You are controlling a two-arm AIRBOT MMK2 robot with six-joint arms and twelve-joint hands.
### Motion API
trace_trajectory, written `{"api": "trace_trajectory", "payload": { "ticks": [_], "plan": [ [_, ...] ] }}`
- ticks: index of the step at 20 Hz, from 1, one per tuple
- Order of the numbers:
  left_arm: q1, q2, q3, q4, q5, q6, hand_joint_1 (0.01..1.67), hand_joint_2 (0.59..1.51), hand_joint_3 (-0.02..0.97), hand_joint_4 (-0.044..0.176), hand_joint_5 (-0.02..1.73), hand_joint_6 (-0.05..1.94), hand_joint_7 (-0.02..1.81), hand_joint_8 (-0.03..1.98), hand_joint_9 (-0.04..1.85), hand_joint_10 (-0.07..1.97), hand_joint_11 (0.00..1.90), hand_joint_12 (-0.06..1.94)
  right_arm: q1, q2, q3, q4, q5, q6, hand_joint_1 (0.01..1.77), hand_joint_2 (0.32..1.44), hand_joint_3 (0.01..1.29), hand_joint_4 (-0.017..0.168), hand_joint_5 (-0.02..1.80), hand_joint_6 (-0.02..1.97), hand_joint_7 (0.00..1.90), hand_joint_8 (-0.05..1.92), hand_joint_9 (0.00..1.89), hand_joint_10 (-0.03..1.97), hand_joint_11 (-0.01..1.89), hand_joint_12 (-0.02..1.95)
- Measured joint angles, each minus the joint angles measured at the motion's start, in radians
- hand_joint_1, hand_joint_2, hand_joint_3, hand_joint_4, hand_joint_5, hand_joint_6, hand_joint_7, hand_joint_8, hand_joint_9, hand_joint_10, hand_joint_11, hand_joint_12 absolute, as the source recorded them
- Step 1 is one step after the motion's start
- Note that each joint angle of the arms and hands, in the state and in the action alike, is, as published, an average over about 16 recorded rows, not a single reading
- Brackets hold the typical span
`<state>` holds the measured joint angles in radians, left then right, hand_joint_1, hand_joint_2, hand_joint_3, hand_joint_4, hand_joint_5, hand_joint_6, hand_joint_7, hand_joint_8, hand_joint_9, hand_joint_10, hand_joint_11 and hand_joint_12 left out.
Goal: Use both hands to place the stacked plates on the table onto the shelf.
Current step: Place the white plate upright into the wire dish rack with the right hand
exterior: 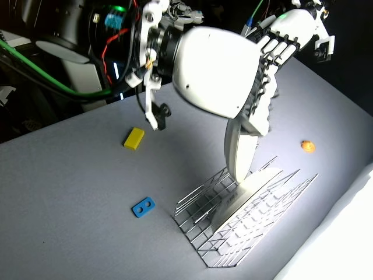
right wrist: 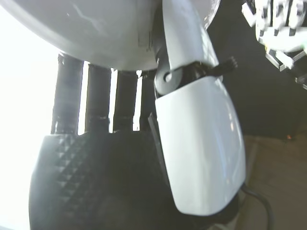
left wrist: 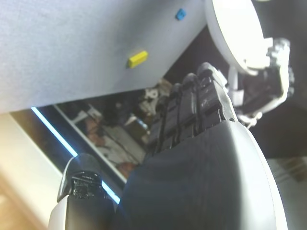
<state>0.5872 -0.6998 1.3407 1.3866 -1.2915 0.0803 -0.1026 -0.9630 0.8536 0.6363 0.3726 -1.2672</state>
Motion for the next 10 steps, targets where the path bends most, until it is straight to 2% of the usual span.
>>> {"api": "trace_trajectory", "payload": {
  "ticks": [5,10],
  "plan": [
    [-0.109,0.034,-0.032,0.068,-0.027,-0.007,0.02,1.163,0.008,-0.003,0.05,0.02,0.05,0.01,0.02,0.00,0.03,0.01,-0.011,-0.018,0.037,0.043,0.002,0.006,1.34,1.04,0.01,-0.009,0.84,1.03,1.00,0.97,0.92,1.25,0.71,1.50],
    [-0.171,0.072,-0.074,0.099,-0.042,-0.012,0.01,1.162,0.006,-0.003,0.05,0.02,0.05,0.01,0.03,0.00,0.03,0.01,-0.020,-0.048,0.081,0.091,0.001,0.009,1.34,1.04,0.01,-0.009,0.84,1.00,1.01,0.93,0.93,1.22,0.71,1.48]
  ]
}}
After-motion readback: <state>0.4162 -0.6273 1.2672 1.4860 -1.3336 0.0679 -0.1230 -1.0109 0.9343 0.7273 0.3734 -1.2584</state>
